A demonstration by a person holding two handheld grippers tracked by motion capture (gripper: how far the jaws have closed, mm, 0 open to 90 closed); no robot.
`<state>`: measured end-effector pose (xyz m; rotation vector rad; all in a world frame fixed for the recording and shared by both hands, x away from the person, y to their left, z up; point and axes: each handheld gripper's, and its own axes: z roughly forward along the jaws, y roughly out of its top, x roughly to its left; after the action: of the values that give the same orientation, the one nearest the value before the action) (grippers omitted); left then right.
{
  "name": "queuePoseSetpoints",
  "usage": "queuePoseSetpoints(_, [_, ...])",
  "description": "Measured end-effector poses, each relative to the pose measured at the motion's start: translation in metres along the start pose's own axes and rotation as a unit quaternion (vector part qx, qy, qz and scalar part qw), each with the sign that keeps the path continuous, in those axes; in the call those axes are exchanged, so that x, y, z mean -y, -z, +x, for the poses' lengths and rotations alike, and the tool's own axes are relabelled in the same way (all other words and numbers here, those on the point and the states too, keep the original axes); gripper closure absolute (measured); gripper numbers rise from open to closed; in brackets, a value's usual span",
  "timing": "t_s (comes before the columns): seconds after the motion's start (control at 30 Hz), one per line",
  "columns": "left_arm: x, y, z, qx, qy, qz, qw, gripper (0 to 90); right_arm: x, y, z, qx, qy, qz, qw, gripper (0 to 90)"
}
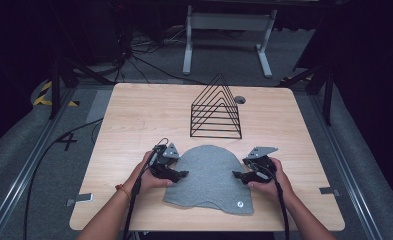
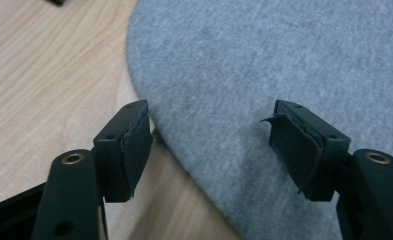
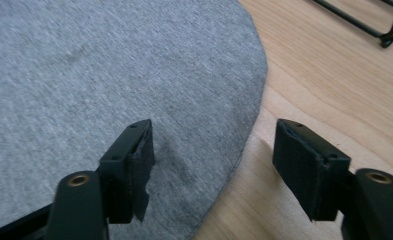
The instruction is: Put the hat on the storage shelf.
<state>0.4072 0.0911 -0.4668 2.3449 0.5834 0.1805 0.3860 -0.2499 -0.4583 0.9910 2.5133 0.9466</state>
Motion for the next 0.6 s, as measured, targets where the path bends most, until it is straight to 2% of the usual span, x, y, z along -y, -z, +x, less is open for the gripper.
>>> queuePoseSetpoints(0.1, [0.000,0.001,-0.003,0.003,-0.002,0.004,1.0000,34.7,-0.001,0.001,0.001,-0.006,0.006,0.004,1.0000,38.8])
queuePoseSetpoints(0.2, [0.000,0.002,-0.005,0.010,0.001,0.006,0.9999,35.2,-0.001,0.001,0.001,-0.011,0.008,0.006,0.9999,38.9])
queuePoseSetpoints(0.27, [-0.001,0.003,-0.005,0.016,-0.008,0.012,0.9998,37.1,-0.001,0.001,0.000,-0.012,0.010,0.005,0.9999,38.9])
queuePoseSetpoints(0.37, [-0.001,0.002,-0.005,0.011,-0.002,0.010,0.9999,37.1,-0.002,0.001,0.000,-0.012,0.011,0.006,0.9998,37.8])
queuePoseSetpoints(0.47, [-0.003,0.001,0.002,0.000,0.012,0.007,0.9999,30.8,-0.003,0.000,-0.002,-0.012,0.005,0.005,0.9999,35.2])
queuePoseSetpoints(0.53, [-0.005,0.001,0.007,-0.008,0.023,-0.010,0.9997,30.1,-0.003,-0.001,-0.003,-0.014,-0.001,0.000,0.9999,35.2])
queuePoseSetpoints(0.57, [-0.006,0.000,0.009,-0.009,0.032,-0.010,0.9994,29.8,-0.003,-0.002,-0.003,-0.015,-0.004,-0.003,0.9999,35.0])
queuePoseSetpoints(0.6, [-0.007,-0.001,0.011,-0.019,0.031,-0.014,0.9992,29.2,-0.004,-0.002,-0.003,-0.015,-0.005,-0.003,0.9999,34.6])
